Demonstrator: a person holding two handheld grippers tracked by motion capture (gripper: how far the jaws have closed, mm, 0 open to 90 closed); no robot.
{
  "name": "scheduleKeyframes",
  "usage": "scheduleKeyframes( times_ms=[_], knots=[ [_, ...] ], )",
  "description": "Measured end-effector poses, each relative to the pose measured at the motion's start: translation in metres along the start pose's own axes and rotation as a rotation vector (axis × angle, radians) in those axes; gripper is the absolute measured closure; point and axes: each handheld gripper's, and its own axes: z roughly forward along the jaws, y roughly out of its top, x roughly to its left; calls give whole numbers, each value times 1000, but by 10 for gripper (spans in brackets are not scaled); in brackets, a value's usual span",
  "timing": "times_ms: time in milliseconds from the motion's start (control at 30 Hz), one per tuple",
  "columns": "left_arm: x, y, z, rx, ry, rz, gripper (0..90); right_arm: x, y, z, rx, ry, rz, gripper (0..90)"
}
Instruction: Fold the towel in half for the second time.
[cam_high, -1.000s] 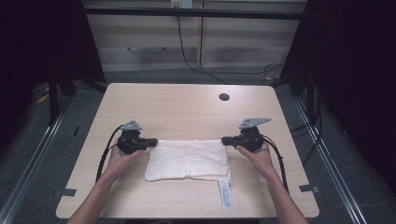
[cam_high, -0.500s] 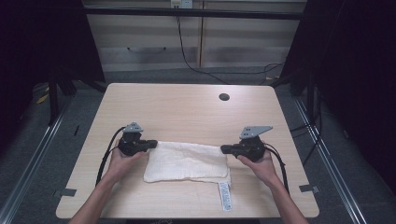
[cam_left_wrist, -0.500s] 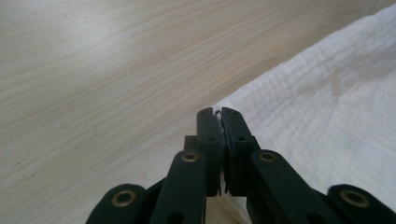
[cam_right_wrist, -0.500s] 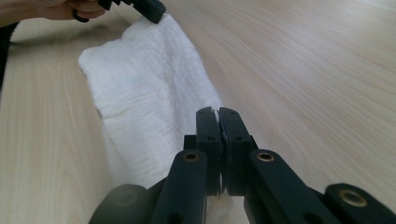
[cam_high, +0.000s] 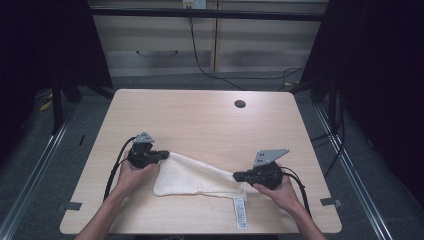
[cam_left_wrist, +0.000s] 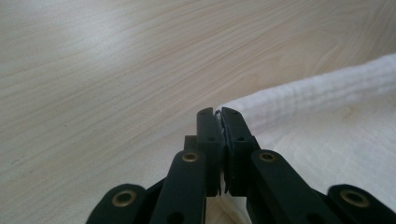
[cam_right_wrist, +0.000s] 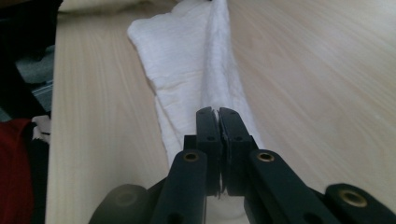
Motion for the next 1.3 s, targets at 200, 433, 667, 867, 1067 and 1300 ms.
scheduleKeyframes(
  times_ms=[200,433,667,867,1067,1300],
  knots=[
    [-2,1,0,-10,-1,6,873,8,-11,11,77,60,-5,880],
    [-9,9,-3,-53,-5,33,872,7,-25,29,175,85,30,882],
    [-14,24,-6,-120,-33,36,872,-7,-23,25,203,-8,64,884],
    [-23,34,-9,-136,-54,75,872,-20,-25,21,189,-57,107,886],
    [-41,32,-22,-153,-88,163,872,-23,-25,19,187,-85,128,886],
    [-57,20,-35,-133,-101,227,871,-22,-25,19,194,-104,138,888]
  ],
)
